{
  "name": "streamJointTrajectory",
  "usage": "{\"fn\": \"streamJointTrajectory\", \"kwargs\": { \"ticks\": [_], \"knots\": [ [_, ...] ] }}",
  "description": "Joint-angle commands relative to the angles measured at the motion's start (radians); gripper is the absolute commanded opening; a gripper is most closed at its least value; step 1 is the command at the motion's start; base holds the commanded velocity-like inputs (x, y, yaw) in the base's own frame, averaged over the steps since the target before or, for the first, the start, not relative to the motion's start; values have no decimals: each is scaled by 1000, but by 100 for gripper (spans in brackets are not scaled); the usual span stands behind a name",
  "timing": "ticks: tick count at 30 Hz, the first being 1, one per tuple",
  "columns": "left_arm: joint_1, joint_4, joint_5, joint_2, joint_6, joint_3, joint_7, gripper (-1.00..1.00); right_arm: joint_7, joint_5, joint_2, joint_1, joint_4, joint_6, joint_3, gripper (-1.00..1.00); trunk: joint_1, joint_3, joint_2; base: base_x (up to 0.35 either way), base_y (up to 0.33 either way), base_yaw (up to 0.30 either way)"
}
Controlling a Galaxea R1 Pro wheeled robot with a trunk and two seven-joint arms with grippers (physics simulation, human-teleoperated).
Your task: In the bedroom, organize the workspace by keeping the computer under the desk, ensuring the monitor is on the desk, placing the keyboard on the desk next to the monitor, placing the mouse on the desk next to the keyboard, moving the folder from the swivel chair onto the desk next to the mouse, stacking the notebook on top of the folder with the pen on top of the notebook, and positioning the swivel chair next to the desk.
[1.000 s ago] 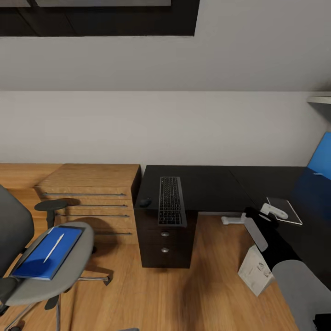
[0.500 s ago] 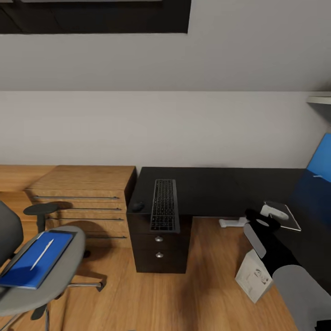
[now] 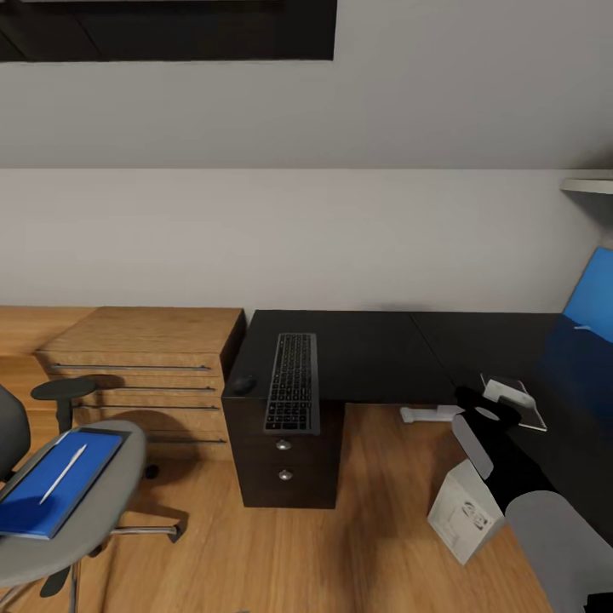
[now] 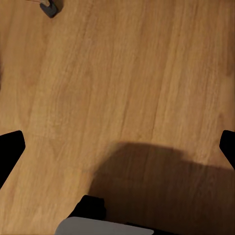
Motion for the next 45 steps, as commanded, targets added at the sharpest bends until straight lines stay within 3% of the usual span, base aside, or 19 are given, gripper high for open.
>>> {"fn": "streamJointTrajectory", "kwargs": {
  "ticks": [1, 18, 34, 39, 40, 42, 45],
  "knots": [
    [-1, -2, 5, 1, 3, -5, 8, 100, -8, -3, -2, -1, -1, 7, 5, 100, 0, -1, -1, 4, -16, 0],
    [-1, -2, 5, 1, 3, -5, 8, 100, -7, -2, -2, -1, 1, 7, 5, 100, 0, -1, -1, 19, -4, 0],
    [-1, 0, 6, 1, 3, -5, 6, 100, -17, -5, -4, -1, 1, 1, 4, 100, 0, -1, -1, 272, -71, 0],
    [-1, 0, 9, 2, 3, -3, 6, 100, -16, -6, -17, -1, 3, 0, 2, 100, 0, -1, -1, 157, -96, -47],
    [-1, 0, 10, 2, 3, -2, 6, 100, -15, -8, -31, -1, 11, 0, -3, 100, 0, -1, -1, 22, -14, -230],
    [-1, 0, 11, 2, 3, -3, 6, 100, -14, -8, -35, -1, 13, -1, -10, 100, 0, -1, -1, 16, -10, -241],
    [-1, 0, 11, 1, 3, -3, 6, 100, -9, -7, -41, -1, 22, -1, -59, 100, 0, -1, -1, 5, -3, -259]
  ]
}}
